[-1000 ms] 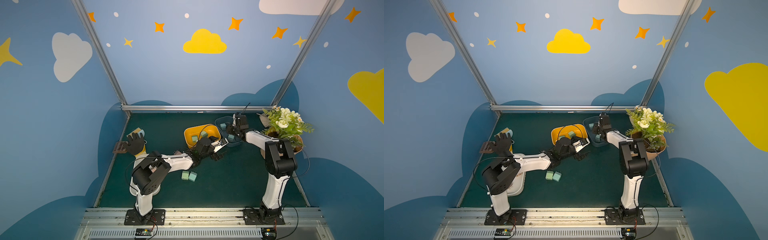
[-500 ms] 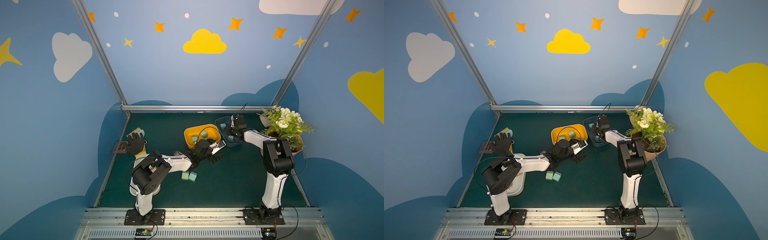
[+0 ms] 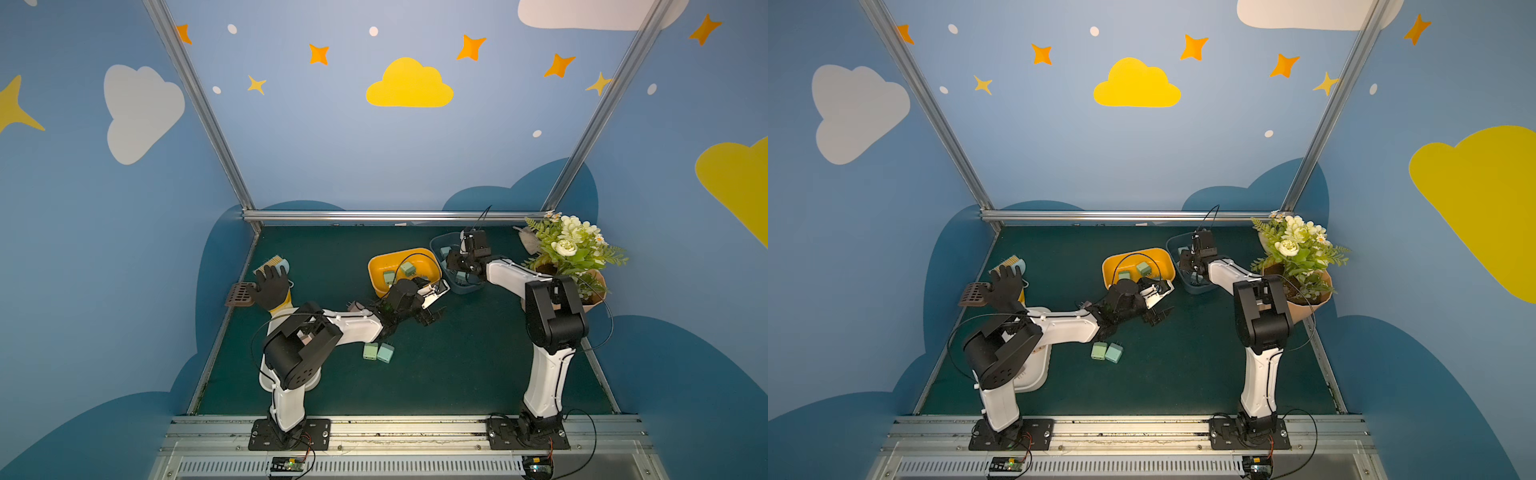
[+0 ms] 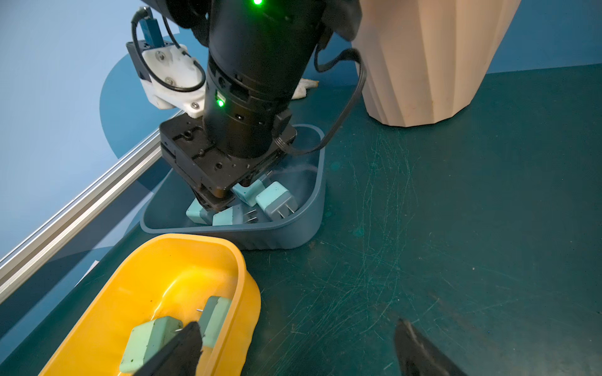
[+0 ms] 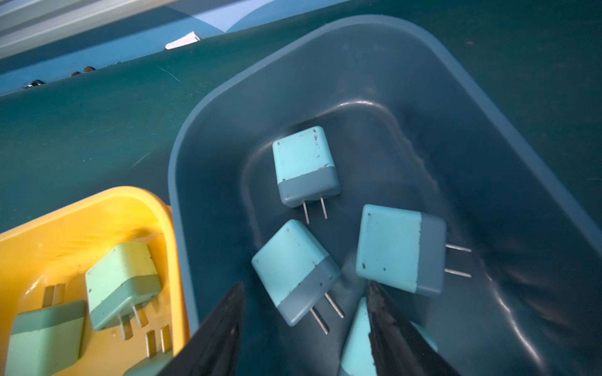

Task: Place the plugs by color into the storage box
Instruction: Place the plug in the storage box.

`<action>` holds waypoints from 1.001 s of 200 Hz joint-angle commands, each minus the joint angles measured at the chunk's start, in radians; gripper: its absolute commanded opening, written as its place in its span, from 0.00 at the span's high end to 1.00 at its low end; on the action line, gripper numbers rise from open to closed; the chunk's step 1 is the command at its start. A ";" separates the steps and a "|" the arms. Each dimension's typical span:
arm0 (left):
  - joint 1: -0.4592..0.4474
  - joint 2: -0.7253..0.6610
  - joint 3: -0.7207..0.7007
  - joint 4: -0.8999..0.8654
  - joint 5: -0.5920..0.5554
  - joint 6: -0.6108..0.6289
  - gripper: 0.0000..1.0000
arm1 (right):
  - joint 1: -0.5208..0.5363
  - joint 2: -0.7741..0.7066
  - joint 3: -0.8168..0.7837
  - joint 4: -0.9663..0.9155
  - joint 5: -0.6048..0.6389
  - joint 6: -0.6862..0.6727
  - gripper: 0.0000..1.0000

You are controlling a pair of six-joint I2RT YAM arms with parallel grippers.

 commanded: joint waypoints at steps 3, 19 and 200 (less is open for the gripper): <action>0.006 -0.057 -0.002 -0.018 -0.043 -0.031 0.08 | 0.019 -0.048 0.034 -0.035 0.017 -0.012 0.40; 0.006 -0.083 0.005 -0.062 -0.068 -0.065 0.08 | 0.025 -0.075 0.030 -0.043 0.017 -0.019 0.40; -0.002 -0.616 -0.099 -0.949 -0.274 -0.573 0.25 | 0.356 -0.431 -0.199 -0.198 -0.188 0.076 0.38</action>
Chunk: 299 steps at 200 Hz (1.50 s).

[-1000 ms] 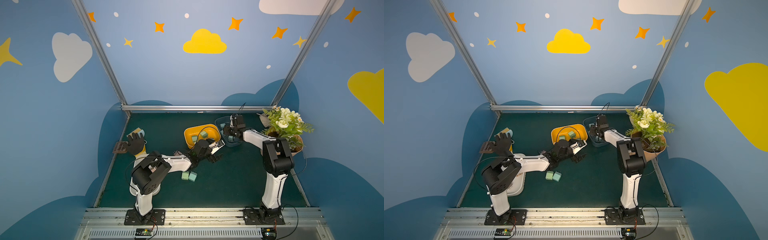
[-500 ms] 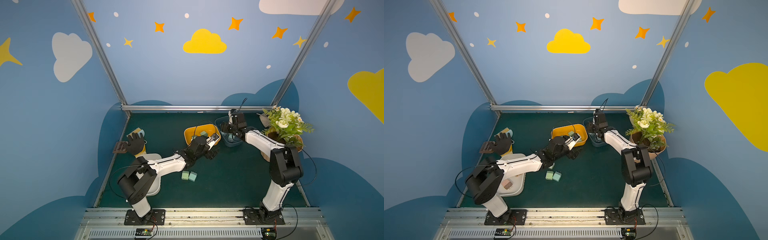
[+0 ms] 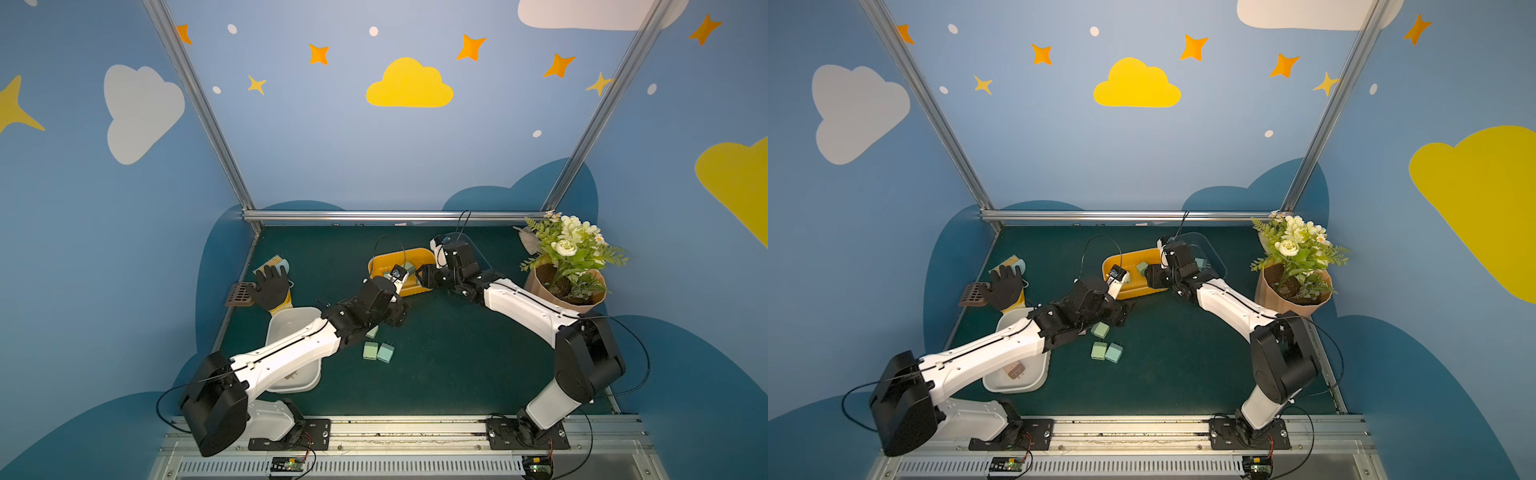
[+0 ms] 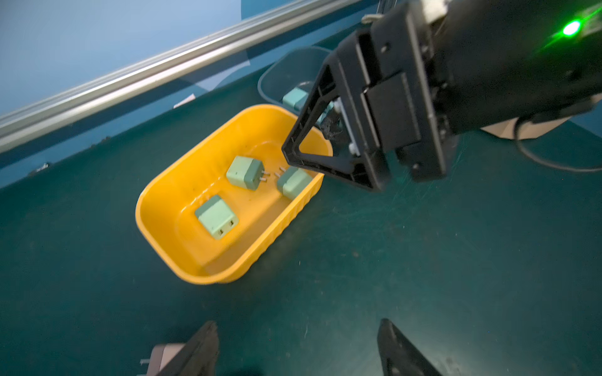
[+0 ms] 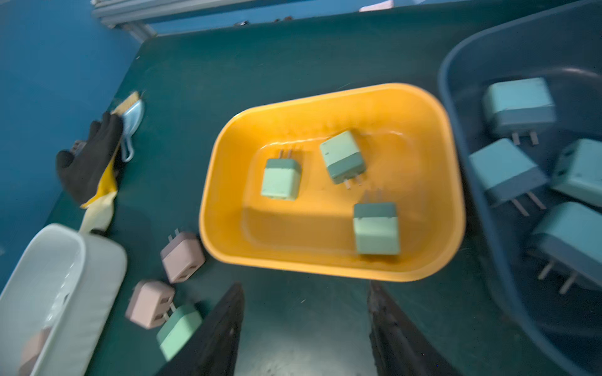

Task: Place the plugs by color into the storage box
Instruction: Place the plug in the storage box, then pick up the plug from the center of the board.

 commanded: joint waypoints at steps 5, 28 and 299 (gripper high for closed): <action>-0.001 -0.065 -0.039 -0.172 -0.002 -0.101 0.25 | 0.057 -0.055 -0.002 -0.119 -0.071 0.037 0.38; 0.001 -0.089 -0.054 -0.242 0.029 -0.177 0.26 | 0.106 -0.067 -0.027 -0.163 -0.108 0.080 0.38; 0.186 -0.148 -0.208 -0.377 0.266 -0.129 0.22 | 0.443 0.351 0.257 -0.584 -0.023 -0.050 0.13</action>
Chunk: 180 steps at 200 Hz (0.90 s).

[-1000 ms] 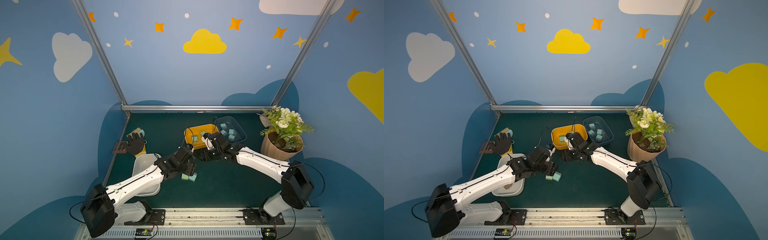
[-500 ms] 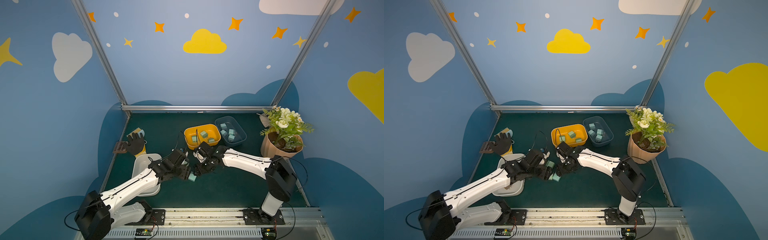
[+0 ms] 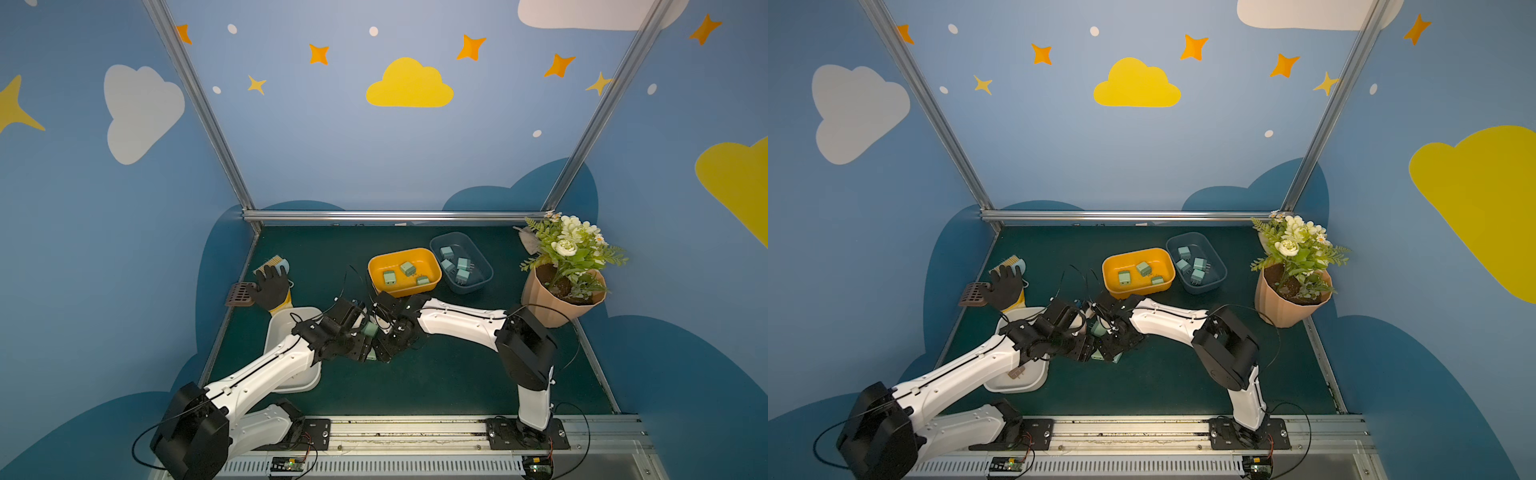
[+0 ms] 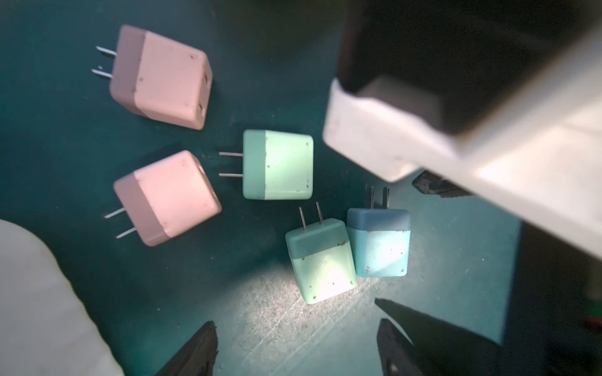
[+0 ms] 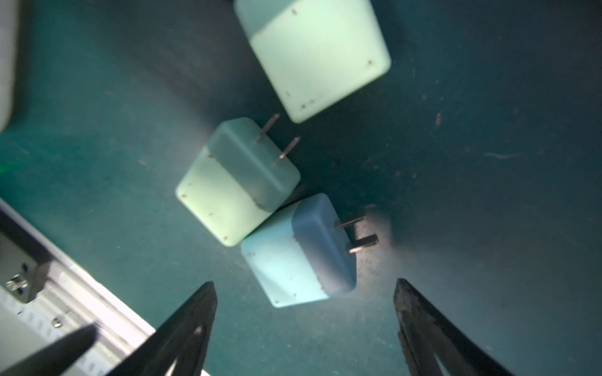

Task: Place the plugs by color into the storage box
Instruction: Pick up the plug from the center of the board.

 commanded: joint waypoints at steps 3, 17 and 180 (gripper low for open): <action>0.000 -0.003 0.022 -0.019 0.011 0.024 0.22 | 0.007 0.025 0.025 -0.022 0.008 -0.009 0.13; -0.001 -0.011 0.021 -0.018 0.000 0.026 0.22 | 0.008 0.037 0.032 -0.020 0.010 -0.010 0.13; -0.033 -0.017 0.025 -0.043 -0.081 0.052 0.22 | 0.001 0.019 -0.008 -0.029 0.025 -0.039 0.54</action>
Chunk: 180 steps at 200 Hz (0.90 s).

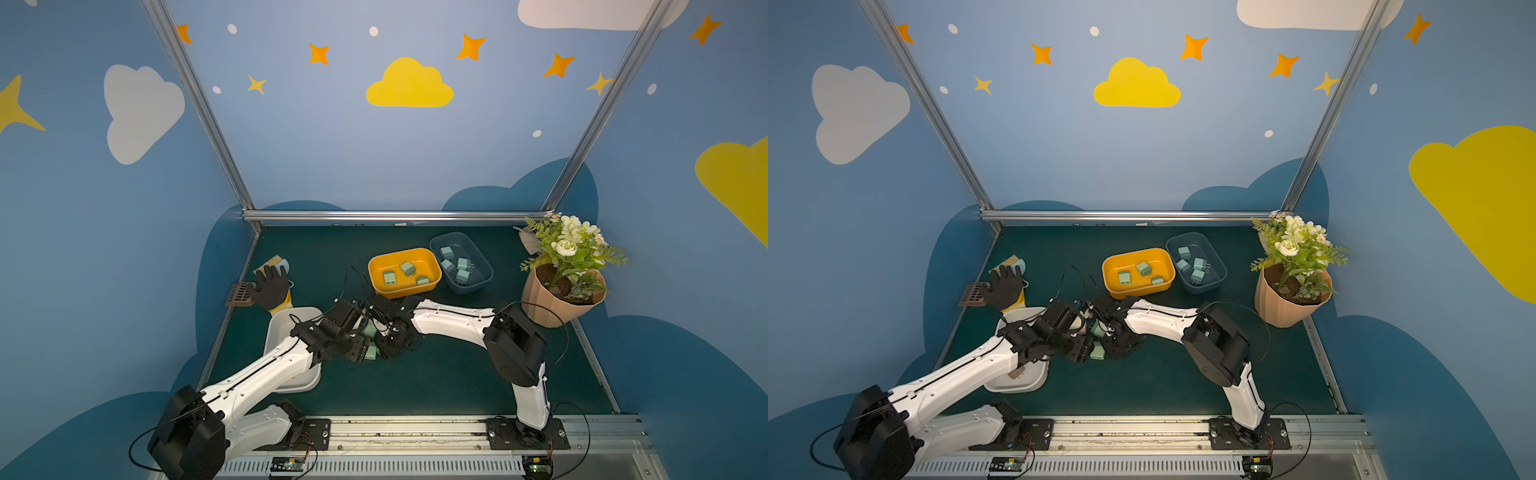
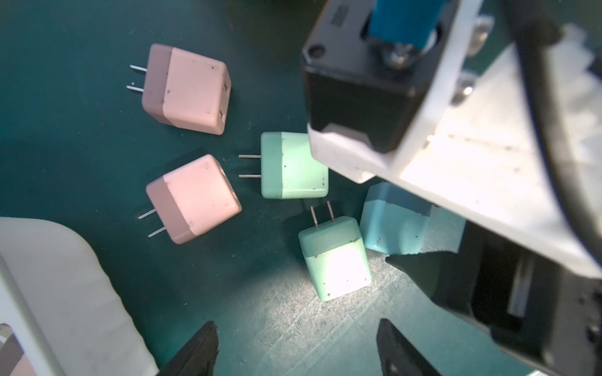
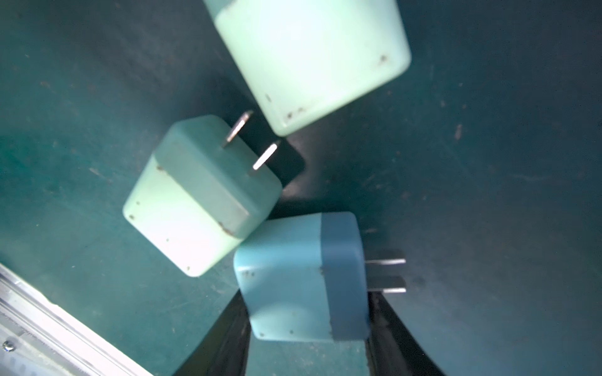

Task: Place the plugs by color into the storage box
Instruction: Pick up the plug from the center of the board, then place the plug in the storage box.

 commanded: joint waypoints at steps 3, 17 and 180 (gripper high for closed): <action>-0.013 0.013 0.026 -0.020 -0.004 0.021 0.23 | -0.005 -0.033 -0.032 -0.024 -0.002 -0.007 0.55; -0.026 0.013 0.026 -0.021 -0.002 0.031 0.22 | -0.019 -0.049 -0.041 -0.030 -0.028 0.004 0.56; -0.058 -0.087 0.013 0.385 0.207 0.295 0.20 | -0.188 -0.196 -0.144 0.000 -0.071 0.067 0.69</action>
